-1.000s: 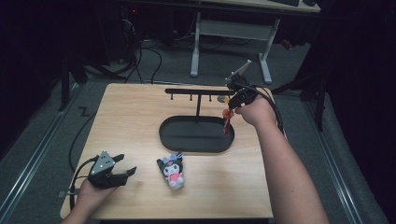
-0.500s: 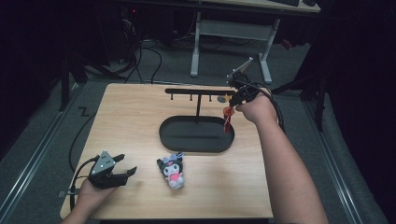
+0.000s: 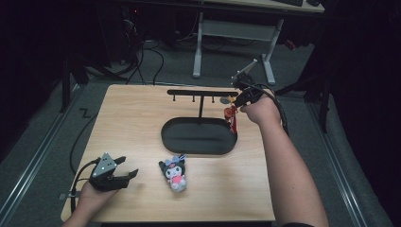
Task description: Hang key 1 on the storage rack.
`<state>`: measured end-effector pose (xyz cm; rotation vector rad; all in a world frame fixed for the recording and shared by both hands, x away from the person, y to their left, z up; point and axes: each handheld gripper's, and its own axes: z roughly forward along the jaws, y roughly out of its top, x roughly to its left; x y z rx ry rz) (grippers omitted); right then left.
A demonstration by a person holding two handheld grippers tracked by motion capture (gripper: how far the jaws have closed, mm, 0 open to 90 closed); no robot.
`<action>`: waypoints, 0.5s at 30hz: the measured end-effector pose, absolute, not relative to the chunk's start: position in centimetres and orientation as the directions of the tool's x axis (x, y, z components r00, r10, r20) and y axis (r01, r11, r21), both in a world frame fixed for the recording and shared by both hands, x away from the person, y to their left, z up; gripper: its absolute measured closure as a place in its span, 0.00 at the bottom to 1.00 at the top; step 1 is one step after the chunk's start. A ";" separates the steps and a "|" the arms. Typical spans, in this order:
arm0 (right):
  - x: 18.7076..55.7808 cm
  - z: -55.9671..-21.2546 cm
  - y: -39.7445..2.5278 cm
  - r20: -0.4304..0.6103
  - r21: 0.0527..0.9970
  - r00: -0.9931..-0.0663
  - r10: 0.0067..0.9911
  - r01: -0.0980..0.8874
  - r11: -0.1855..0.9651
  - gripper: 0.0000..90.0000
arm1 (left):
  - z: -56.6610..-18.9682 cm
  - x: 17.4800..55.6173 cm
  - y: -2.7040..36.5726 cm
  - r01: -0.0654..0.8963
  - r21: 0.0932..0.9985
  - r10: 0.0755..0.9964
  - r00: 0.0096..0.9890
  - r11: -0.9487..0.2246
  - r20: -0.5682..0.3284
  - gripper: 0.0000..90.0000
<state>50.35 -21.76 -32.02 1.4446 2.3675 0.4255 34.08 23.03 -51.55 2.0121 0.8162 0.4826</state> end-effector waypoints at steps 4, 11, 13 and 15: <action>50.4 -32.1 -22.0 -0.152 0.427 -0.407 0.901 0.795 0.431 0.99 | -51.5 34.1 23.0 0.361 0.846 0.705 0.709 -0.392 0.024 0.33; 50.3 -32.6 -22.2 -0.147 0.425 -0.408 0.901 0.796 0.430 0.98 | -51.5 34.1 23.0 0.360 0.847 0.705 0.709 -0.392 0.024 0.33; 50.2 -32.7 -22.3 -0.145 0.423 -0.405 0.903 0.799 0.427 0.97 | -51.6 34.1 23.0 0.360 0.848 0.705 0.709 -0.390 0.024 0.33; 50.1 -32.9 -22.3 -0.141 0.422 -0.404 0.904 0.801 0.425 0.96 | -51.6 34.1 22.9 0.359 0.848 0.705 0.709 -0.390 0.025 0.33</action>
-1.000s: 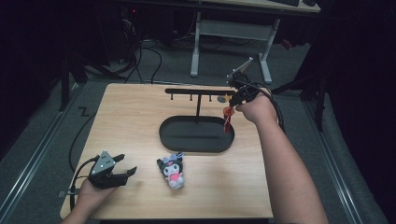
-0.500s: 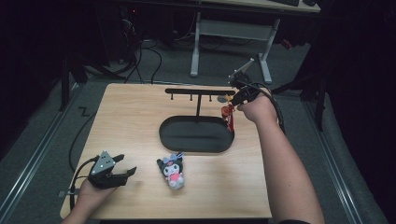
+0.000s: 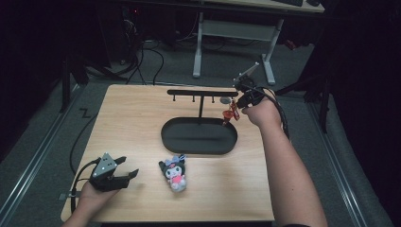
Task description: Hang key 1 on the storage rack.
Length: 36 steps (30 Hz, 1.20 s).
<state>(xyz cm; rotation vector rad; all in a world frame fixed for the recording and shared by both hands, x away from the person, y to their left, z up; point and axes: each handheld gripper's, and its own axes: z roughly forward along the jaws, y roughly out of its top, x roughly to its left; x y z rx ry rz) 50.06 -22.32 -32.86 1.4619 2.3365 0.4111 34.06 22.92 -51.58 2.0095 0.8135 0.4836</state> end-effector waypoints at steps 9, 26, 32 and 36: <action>49.5 -33.4 -22.5 -0.135 0.420 -0.411 0.902 0.801 0.428 0.92 | -51.5 34.1 22.9 0.358 0.848 0.705 0.709 -0.391 0.026 0.33; 47.7 -33.7 -23.1 -0.121 0.450 -0.397 0.910 0.795 0.407 0.70 | -51.6 34.1 22.7 0.356 0.846 0.700 0.714 -0.396 0.027 0.33; 46.1 -34.2 -23.2 -0.115 0.487 -0.396 0.911 0.777 0.399 0.56 | -51.5 34.0 22.5 0.354 0.842 0.693 0.720 -0.406 0.031 0.33; 44.7 -34.7 -23.3 -0.095 0.527 -0.383 0.919 0.764 0.373 0.51 | -51.6 34.0 22.4 0.353 0.842 0.694 0.719 -0.407 0.034 0.33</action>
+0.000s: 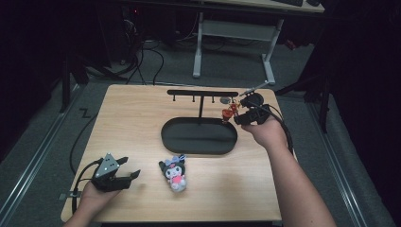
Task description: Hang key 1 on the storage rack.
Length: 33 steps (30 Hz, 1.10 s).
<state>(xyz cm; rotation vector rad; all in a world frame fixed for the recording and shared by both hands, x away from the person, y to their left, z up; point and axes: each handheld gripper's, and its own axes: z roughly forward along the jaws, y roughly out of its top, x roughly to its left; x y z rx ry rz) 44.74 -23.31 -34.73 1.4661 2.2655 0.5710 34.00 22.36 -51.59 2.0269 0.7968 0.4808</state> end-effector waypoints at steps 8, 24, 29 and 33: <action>40.9 -37.3 -23.0 -0.112 0.610 -0.385 0.916 0.702 0.369 0.49 | -51.7 34.0 22.2 0.354 0.840 0.694 0.719 -0.411 0.037 0.33; 31.7 -46.8 -23.4 -0.084 0.738 -0.380 0.921 0.598 0.314 0.48 | -52.0 33.7 21.7 0.366 0.826 0.698 0.715 -0.428 0.045 0.42; 29.6 -48.7 -23.6 -0.062 0.765 -0.381 0.923 0.576 0.289 0.47 | -52.1 33.6 21.5 0.369 0.823 0.701 0.711 -0.431 0.049 0.42; 28.2 -50.1 -23.7 -0.081 0.775 -0.378 0.922 0.558 0.297 0.46 | -52.2 33.6 21.4 0.374 0.822 0.705 0.708 -0.430 0.047 0.43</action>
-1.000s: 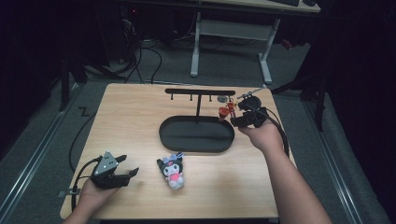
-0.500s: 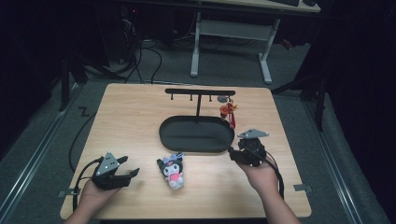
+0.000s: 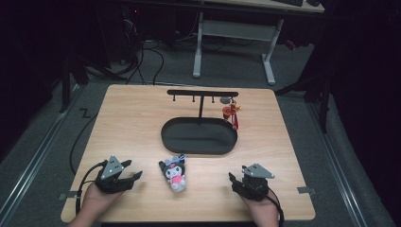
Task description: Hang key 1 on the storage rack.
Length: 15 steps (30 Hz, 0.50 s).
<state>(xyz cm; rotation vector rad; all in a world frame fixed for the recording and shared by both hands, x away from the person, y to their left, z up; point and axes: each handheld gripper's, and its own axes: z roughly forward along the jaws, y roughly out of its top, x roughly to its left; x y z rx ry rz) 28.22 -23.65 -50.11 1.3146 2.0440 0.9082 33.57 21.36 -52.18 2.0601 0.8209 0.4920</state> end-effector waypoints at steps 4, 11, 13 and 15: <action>26.6 -51.0 -24.1 -0.072 0.813 -0.378 0.923 0.514 0.274 0.46 | -52.5 33.5 21.0 0.385 0.811 0.689 0.724 -0.441 0.031 0.48; 26.5 -50.6 -24.8 -0.044 0.840 -0.381 0.924 0.487 0.241 0.46 | -52.5 32.7 18.9 0.393 0.795 0.692 0.721 -0.462 0.045 0.49; 26.6 -50.4 -25.0 -0.035 0.850 -0.377 0.925 0.476 0.226 0.46 | -52.4 32.5 18.1 0.380 0.797 0.694 0.717 -0.470 0.067 0.50; 26.8 -50.3 -25.2 -0.027 0.855 -0.377 0.926 0.472 0.217 0.47 | -52.4 32.5 17.4 0.370 0.794 0.691 0.718 -0.482 0.085 0.51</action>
